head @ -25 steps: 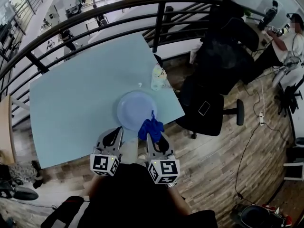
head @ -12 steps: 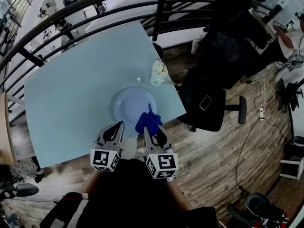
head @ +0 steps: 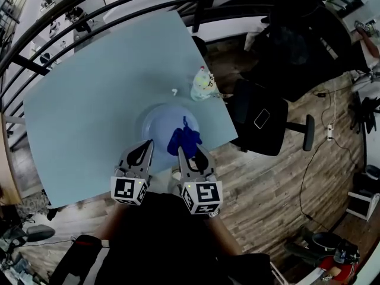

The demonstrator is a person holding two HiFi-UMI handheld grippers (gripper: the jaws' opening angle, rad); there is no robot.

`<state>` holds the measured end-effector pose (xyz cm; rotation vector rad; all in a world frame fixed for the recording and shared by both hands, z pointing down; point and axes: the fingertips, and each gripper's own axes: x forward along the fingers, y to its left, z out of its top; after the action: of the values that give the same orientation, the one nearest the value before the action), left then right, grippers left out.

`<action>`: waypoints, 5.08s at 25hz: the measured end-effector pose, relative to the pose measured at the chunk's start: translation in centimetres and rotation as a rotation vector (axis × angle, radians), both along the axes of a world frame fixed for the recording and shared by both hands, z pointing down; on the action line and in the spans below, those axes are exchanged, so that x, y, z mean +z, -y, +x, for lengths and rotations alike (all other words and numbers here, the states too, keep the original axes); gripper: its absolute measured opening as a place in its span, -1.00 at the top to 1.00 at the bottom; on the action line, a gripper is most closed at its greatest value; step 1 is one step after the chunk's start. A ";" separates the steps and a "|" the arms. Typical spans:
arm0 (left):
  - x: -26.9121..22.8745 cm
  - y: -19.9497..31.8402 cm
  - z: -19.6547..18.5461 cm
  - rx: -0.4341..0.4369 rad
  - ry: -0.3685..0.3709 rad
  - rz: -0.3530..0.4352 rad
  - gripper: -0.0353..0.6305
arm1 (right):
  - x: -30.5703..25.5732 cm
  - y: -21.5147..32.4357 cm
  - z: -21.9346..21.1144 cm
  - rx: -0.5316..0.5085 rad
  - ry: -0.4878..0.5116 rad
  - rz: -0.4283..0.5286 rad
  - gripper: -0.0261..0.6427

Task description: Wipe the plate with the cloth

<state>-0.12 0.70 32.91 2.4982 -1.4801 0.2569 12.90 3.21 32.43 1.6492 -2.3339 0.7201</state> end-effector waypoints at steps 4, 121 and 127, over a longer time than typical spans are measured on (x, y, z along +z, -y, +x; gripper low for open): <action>0.9 1.6 -0.6 -0.001 0.007 -0.016 0.89 | 1.5 1.5 -0.5 0.000 -0.008 -0.033 0.56; 11.8 6.4 -2.8 -0.009 -0.019 -0.232 0.89 | 20.9 8.1 -10.7 -0.152 -0.044 -0.405 0.56; 12.4 6.3 -3.5 -0.029 -0.020 -0.238 0.89 | 22.5 7.1 -12.5 -0.208 -0.032 -0.454 0.56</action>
<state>-3.60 -5.64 45.35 2.2841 -1.3873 0.3780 0.44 -3.92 54.93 1.1956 -2.0744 1.0687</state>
